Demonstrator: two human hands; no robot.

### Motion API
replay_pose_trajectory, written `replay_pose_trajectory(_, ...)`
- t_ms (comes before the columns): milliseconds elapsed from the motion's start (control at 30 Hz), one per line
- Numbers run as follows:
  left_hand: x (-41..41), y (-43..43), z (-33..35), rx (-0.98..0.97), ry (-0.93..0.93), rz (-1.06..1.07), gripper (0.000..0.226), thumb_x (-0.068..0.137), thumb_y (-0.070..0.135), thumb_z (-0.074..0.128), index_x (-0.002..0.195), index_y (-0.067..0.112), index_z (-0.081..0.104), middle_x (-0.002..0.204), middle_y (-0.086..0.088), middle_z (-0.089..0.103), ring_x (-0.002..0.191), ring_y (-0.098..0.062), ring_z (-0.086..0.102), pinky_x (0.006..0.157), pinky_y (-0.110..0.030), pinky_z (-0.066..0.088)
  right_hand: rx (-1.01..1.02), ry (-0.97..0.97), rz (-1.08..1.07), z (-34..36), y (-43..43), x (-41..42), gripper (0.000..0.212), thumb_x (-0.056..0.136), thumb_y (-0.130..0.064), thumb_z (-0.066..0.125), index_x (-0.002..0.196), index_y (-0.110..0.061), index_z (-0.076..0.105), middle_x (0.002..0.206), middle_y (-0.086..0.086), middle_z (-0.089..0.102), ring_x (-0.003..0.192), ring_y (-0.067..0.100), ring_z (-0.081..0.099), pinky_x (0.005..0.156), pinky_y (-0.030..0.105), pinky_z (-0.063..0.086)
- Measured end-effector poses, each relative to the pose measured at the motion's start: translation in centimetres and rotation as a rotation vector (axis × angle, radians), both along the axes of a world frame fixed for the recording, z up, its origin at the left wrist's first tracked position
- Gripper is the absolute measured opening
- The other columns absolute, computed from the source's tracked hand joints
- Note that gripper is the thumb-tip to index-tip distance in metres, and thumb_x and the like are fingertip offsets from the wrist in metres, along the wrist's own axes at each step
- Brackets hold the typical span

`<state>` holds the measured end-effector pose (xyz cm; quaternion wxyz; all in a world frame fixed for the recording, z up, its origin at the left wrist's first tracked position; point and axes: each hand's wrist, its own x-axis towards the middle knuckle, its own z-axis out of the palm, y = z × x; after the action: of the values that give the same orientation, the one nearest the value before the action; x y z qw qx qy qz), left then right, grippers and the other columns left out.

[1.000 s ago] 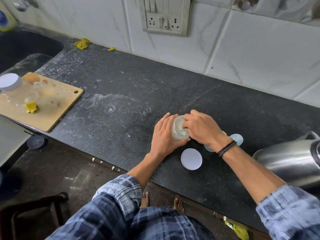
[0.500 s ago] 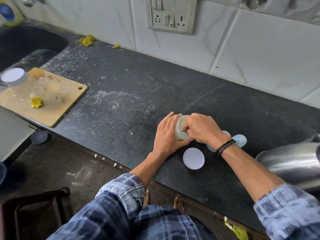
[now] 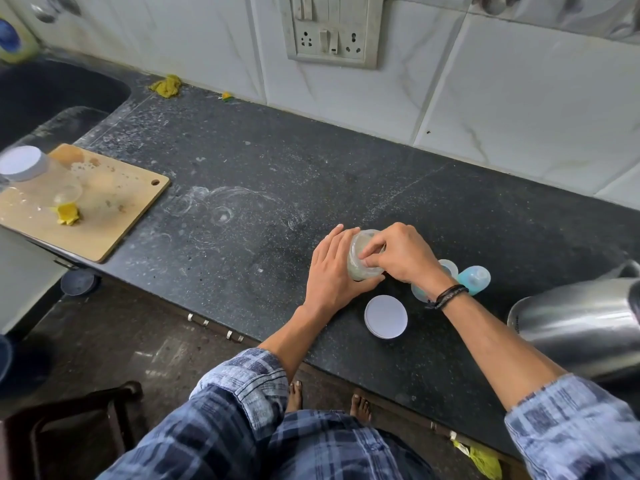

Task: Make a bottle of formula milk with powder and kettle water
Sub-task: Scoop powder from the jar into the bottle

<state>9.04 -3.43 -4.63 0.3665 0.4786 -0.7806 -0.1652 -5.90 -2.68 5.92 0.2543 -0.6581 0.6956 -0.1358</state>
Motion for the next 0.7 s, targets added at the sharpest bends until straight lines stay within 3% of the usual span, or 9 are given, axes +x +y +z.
replay_pose_trajectory(133, 0.2, -0.2, -0.1, 0.035, -0.009, -0.011, 0.09, 0.073, 0.064, 0.077, 0.141, 0.011, 0.052, 0.145, 0.0, 0.054, 0.148, -0.02, 0.034, 0.122, -0.032, 0.023, 0.007, -0.169, -0.047, 0.0, 0.2, -0.8, 0.014, 0.078, -0.014, 0.091, 0.086, -0.025, 0.085, 0.083, -0.014, 0.077, 0.08, 0.0, 0.071, 0.078, 0.018, 0.054)
replay_pose_trajectory(233, 0.2, -0.2, 0.1, 0.044, -0.005, -0.008, 0.091, 0.073, 0.067, 0.073, 0.142, 0.012, 0.051, 0.144, -0.001, 0.054, 0.148, -0.021, 0.034, 0.122, -0.029, 0.019, 0.017, -0.295, -0.091, 0.3, 0.5, -1.3, 0.019, 0.075, -0.012, 0.093, 0.081, -0.028, 0.084, 0.079, -0.012, 0.078, 0.082, -0.001, 0.072, 0.071, 0.008, 0.052)
replay_pose_trajectory(333, 0.2, -0.3, 0.2, 0.052, -0.002, -0.001, 0.094, 0.071, 0.066, 0.075, 0.143, 0.011, 0.049, 0.144, -0.001, 0.054, 0.147, -0.022, 0.035, 0.121, -0.03, 0.021, 0.016, -0.475, -0.181, 0.7, 0.9, -1.8, 0.022, 0.075, -0.005, 0.091, 0.079, -0.025, 0.083, 0.076, -0.01, 0.079, 0.077, -0.001, 0.073, 0.069, 0.009, 0.053)
replay_pose_trajectory(433, 0.3, -0.5, 0.1, 0.063, -0.013, 0.005, 0.097, 0.069, 0.063, 0.081, 0.143, 0.011, 0.048, 0.144, -0.001, 0.054, 0.148, -0.021, 0.034, 0.121, -0.031, 0.022, -0.011, -0.665, -0.332, 0.8, 1.6, -2.0, 0.016, 0.076, 0.001, 0.088, 0.084, -0.012, 0.084, 0.069, -0.009, 0.077, 0.055, -0.006, 0.065, 0.052, 0.006, 0.044)
replay_pose_trajectory(500, 0.3, -0.5, 0.1, 0.068, -0.016, 0.004, 0.097, 0.068, 0.061, 0.083, 0.144, 0.011, 0.047, 0.145, -0.001, 0.053, 0.148, -0.021, 0.034, 0.121, -0.03, 0.021, -0.03, -0.759, -0.43, 0.5, 2.1, -2.0, 0.014, 0.076, 0.002, 0.087, 0.085, -0.008, 0.083, 0.066, -0.006, 0.076, 0.048, -0.005, 0.059, 0.048, 0.007, 0.041)
replay_pose_trajectory(700, 0.3, -0.5, 0.0, 0.064, -0.011, 0.012, 0.098, 0.068, 0.063, 0.083, 0.144, 0.012, 0.047, 0.145, 0.0, 0.053, 0.147, -0.021, 0.035, 0.121, -0.026, 0.018, -0.02, -0.835, -0.627, -1.0, 3.4, -1.8, 0.012, 0.079, -0.007, 0.088, 0.085, -0.017, 0.084, 0.077, 0.006, 0.079, 0.052, 0.003, 0.049, 0.051, 0.016, 0.043)
